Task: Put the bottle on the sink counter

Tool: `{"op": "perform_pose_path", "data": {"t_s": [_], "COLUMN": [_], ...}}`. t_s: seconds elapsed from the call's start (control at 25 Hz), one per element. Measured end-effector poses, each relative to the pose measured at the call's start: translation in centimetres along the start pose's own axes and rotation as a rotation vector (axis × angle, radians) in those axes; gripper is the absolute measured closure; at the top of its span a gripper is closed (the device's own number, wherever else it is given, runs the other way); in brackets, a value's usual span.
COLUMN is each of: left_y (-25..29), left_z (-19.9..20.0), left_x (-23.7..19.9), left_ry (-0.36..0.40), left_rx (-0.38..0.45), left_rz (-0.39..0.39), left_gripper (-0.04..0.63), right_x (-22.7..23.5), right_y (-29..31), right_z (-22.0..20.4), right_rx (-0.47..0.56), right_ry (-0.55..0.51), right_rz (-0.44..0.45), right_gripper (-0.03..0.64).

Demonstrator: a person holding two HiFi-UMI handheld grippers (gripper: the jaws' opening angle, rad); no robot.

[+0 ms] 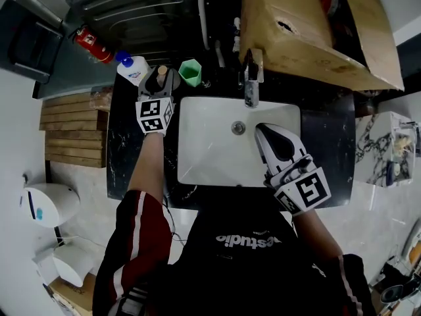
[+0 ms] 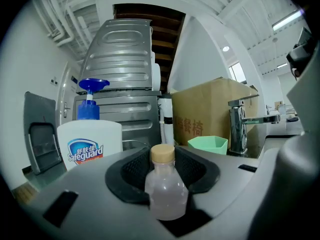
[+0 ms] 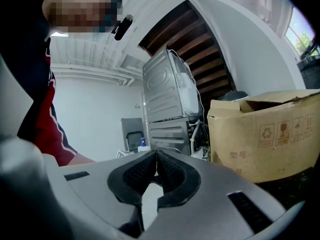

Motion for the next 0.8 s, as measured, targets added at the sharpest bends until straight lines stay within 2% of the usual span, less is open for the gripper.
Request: {"op": "perform_pose_path", "data": {"t_s": [0.24, 0.48, 0.56, 0.72, 0.8], "left_y": [-0.8, -3.7, -5.7, -9.9, -11.9], "left_z": [0.2, 1.2, 2.3, 6.6, 9.4], "left_x": [-0.1, 0.7, 1.7, 5.1, 6.7], "left_ry": [0.009, 0.010, 0.035, 0.133, 0.140], "left_rx": [-0.035, -0.024, -0.003, 0.071, 0.120], "left_rz": [-0.002, -0.001, -0.020, -0.106, -0.139], "left_gripper": [0.430, 0.414, 0.414, 0.416, 0.425], "right_x": [-0.3, -0.8, -0.9, -0.9, -0.7], "right_y": [-0.8, -1.7, -2.2, -3.7, -4.6], "right_z": [0.5, 1.0, 1.3, 2.1, 2.6], "right_rx": [0.014, 0.043, 0.054, 0.070, 0.084], "right_ry": [-0.006, -0.007, -0.013, -0.010, -0.008], "right_rz": [-0.007, -0.014, -0.017, -0.040, -0.055], "right_gripper": [0.578, 0.578, 0.578, 0.578, 0.578]}}
Point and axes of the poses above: the fingertips, and each gripper's own axes: y forward along the fingers, x to its right, z out of its top, the point moved 4 cm from there along -y, backward along the fingers, and after that the axes turned 3 degrees about y, right-handed, at the moved point
